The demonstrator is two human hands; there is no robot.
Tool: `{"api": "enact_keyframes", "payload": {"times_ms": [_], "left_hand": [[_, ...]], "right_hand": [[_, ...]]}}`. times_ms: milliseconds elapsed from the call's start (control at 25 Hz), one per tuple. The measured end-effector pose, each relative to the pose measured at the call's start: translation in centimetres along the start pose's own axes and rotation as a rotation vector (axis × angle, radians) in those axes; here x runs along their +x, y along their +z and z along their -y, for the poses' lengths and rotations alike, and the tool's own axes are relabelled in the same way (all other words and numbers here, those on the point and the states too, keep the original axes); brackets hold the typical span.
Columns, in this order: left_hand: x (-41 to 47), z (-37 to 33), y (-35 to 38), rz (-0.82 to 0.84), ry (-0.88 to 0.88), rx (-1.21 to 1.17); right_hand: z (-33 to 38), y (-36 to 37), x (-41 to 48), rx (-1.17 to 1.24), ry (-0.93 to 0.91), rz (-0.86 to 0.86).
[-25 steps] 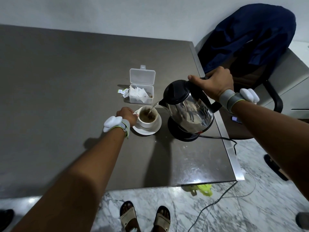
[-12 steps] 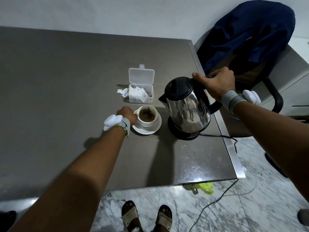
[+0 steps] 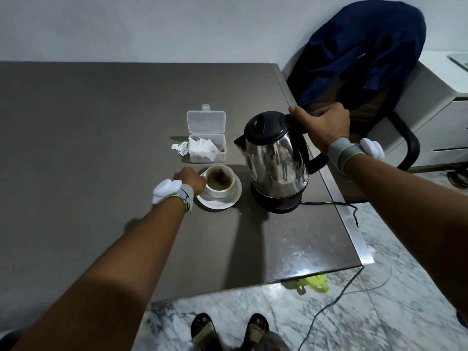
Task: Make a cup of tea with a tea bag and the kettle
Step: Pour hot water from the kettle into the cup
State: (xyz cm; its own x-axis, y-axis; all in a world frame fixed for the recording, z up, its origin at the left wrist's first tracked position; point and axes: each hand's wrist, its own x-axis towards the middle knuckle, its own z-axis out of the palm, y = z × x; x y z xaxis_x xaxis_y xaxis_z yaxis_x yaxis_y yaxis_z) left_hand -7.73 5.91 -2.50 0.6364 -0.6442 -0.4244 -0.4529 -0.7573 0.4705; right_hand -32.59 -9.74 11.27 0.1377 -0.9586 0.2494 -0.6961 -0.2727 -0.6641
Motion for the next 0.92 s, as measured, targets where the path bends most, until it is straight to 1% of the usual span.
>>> {"api": "enact_keyframes", "payload": {"times_ms": [200, 320, 480, 800, 920], "left_hand": [[0.8, -0.6, -0.2, -0.004, -0.024, 0.002], [1.1, -0.8, 0.0, -0.018, -0.067, 0.028], [1.6, -1.3, 0.2, -0.07, -0.113, 0.038], [3.7, -2.1, 0.6, -0.179, -0.072, 0.182], [4.5, -1.8, 0.7, -0.2, -0.05, 0.225]], "right_hand": [[-0.5, 0.4, 1.2, 0.062, 0.052, -0.024], [-0.9, 0.7, 2.4, 0.069, 0.063, -0.035], [-1.3, 1.5, 4.2, 0.082, 0.087, -0.047], [-2.6, 3.6, 6.7, 0.121, 0.169, -0.062], [-2.8, 4.5, 7.3, 0.118, 0.169, -0.068]]}}
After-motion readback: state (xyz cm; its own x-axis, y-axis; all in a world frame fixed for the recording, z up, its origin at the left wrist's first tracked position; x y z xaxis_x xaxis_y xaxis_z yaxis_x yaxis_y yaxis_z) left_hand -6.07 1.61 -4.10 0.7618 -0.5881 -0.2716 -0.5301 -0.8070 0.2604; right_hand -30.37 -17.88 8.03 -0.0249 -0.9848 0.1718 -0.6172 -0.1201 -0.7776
